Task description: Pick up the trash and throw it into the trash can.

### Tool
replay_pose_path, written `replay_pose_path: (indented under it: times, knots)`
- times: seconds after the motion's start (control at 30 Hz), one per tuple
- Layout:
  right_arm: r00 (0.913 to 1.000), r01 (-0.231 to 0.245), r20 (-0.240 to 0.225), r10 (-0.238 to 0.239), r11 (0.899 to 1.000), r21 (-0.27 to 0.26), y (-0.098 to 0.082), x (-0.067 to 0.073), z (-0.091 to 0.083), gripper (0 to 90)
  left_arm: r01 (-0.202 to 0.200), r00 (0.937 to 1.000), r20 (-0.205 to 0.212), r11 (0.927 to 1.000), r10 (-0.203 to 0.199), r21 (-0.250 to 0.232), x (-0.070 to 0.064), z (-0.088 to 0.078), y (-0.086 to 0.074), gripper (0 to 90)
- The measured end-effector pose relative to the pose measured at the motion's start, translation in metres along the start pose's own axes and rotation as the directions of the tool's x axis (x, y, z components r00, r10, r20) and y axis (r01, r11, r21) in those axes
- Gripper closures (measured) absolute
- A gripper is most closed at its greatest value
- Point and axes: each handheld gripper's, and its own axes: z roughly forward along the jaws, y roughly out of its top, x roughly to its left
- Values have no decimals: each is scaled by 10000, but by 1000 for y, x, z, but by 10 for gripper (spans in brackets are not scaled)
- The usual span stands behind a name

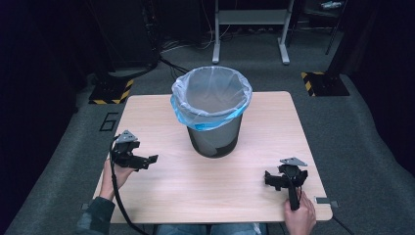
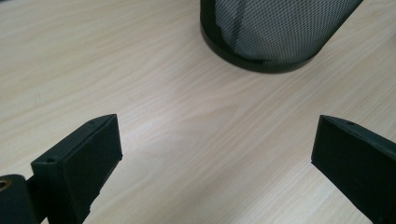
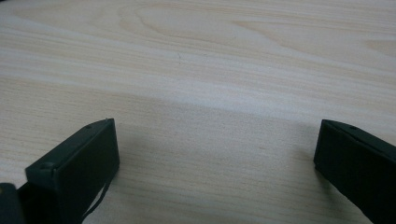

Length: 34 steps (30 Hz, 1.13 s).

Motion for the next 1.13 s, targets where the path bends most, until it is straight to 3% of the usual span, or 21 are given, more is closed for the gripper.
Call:
replay_pose_path:
  times: [0.13,0.4,0.63,0.77,0.9,1.13]
  knots:
    - [10000,-2,1,2,10000,-2,0,0,0,0,269,9996,-112,9996,-269,-32,3,2,-15,1]
    - [10000,-8,-4,8,10000,2,0,0,0,0,331,9982,-499,9994,-335,-85,6,8,-48,0]
    - [10000,3,-11,-3,10000,1,0,0,0,0,419,9944,-979,9988,-393,249,8,19,-80,0]
    - [10000,0,-11,0,10000,0,0,0,0,0,291,9931,-1142,9994,-268,180,6,23,-97,0]
    - [10000,7,-12,-7,10000,2,0,0,0,0,91,9926,-1215,9987,-29,509,4,30,-108,0]
    - [10000,7,-10,-7,10000,2,0,0,0,0,40,9940,-1096,9976,37,693,5,30,-108,0]
